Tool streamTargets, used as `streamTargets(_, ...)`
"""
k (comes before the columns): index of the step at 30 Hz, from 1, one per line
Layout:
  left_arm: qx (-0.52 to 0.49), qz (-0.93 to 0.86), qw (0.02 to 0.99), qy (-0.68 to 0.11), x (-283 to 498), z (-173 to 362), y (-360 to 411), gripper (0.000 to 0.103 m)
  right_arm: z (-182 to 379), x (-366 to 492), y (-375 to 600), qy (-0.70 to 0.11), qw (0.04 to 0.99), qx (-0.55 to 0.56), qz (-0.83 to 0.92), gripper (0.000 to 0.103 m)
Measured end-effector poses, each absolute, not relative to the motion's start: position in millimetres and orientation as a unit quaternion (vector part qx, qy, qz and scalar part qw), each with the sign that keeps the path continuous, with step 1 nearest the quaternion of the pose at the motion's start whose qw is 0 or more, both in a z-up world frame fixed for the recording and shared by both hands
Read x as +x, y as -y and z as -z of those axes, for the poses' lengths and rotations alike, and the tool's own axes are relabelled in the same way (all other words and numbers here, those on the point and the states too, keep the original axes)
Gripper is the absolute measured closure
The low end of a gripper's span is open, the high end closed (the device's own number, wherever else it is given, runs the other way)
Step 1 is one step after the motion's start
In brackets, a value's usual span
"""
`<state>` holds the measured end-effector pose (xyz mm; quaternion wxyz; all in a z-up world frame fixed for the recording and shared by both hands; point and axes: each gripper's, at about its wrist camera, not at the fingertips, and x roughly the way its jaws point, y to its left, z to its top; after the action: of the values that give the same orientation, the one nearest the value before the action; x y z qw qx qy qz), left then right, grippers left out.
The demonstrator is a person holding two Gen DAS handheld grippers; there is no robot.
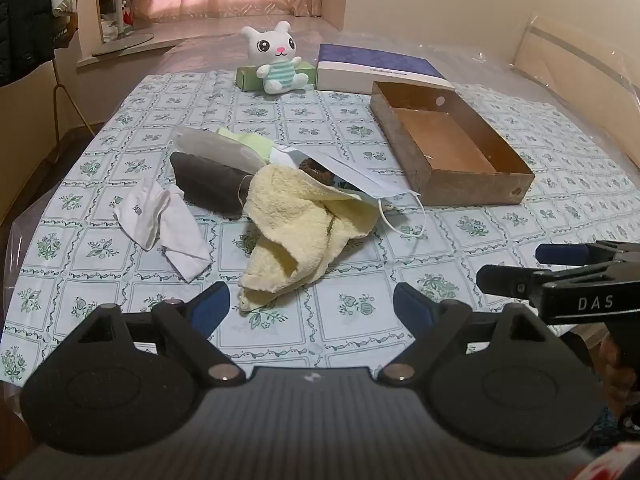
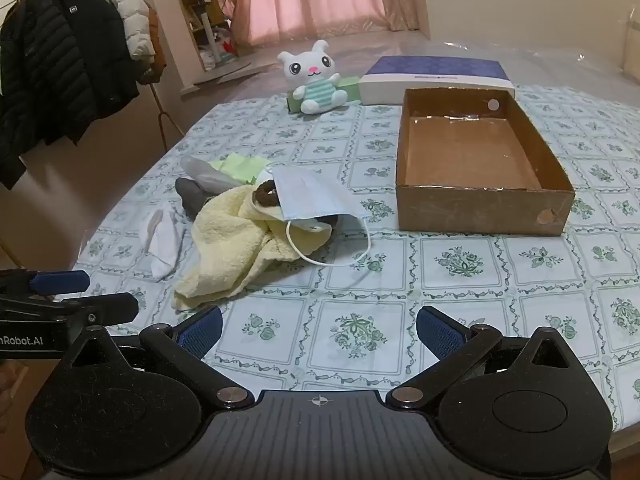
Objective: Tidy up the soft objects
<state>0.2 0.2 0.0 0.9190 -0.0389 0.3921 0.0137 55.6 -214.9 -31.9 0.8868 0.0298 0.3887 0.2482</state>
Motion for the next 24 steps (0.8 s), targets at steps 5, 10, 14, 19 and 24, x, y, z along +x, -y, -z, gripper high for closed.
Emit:
streamTargets(5,-0.039,-0.014,0.92,-0.391,0.2,-0.3,-1.3,0.015,31.7,55.5,215.0,-0.388,0.887,0.03,-0.249,0.0)
streamTargets(10,-0.036,-0.015,0.92,-0.391,0.2,0.1,0.0,0.015,31.4,56.2,214.0,-0.389,0.886,0.031,-0.249,0.0)
streamTargets(14,-0.036,-0.015,0.92,-0.39,0.2,-0.2,-0.1,0.015,31.1,57.0,211.9,-0.39,0.886,0.031,-0.249,0.0)
streamTargets(19,-0.036,-0.015,0.92,-0.391,0.2,0.1,0.0,0.015,32.4,55.9,214.1,-0.387,0.887,0.031,-0.249,0.0)
streamTargets(24,-0.036,-0.015,0.92,-0.39,0.2,0.1,0.1,0.015,31.3,56.7,215.0,-0.388,0.887,0.031,-0.25,0.0)
